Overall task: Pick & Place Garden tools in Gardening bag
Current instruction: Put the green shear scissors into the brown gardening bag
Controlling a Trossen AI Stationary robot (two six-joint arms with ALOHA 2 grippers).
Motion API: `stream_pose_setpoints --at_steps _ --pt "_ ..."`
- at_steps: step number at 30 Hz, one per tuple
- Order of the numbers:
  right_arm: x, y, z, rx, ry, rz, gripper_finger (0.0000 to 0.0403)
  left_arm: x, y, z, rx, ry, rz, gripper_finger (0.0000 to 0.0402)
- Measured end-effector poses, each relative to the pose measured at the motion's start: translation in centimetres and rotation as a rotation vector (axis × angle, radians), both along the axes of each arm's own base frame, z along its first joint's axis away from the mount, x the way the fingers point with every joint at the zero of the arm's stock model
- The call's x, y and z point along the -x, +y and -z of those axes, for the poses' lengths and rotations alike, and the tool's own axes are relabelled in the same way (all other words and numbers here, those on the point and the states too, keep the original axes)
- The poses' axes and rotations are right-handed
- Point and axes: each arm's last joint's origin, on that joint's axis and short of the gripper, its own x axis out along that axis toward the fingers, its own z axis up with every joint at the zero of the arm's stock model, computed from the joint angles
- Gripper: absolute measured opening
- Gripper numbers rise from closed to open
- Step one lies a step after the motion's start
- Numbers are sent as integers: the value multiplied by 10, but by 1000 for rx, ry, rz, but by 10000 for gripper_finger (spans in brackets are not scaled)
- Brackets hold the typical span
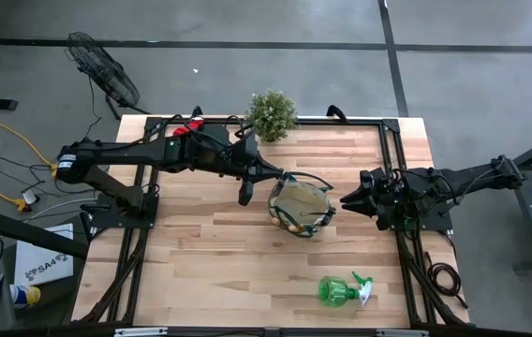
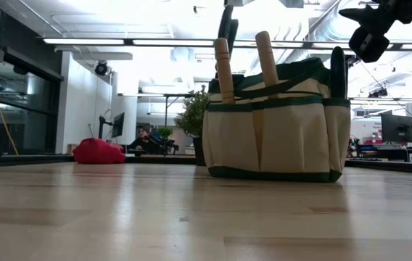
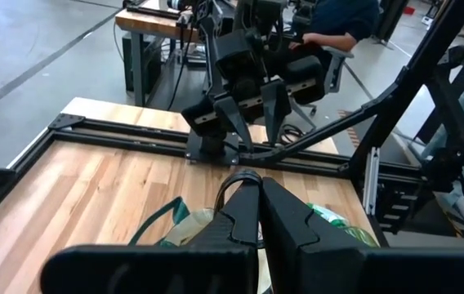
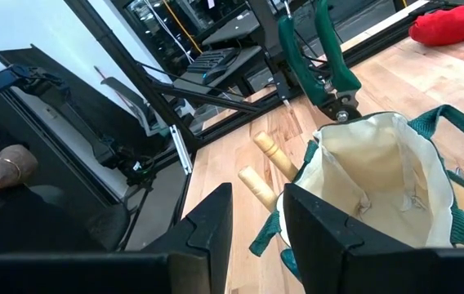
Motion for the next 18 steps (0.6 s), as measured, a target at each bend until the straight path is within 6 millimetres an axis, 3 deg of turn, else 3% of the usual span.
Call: stream_pose_setpoints --at_steps 18 --pt "0 0 0 0 0 0 103 -1 4 9 2 -7 -6 0"
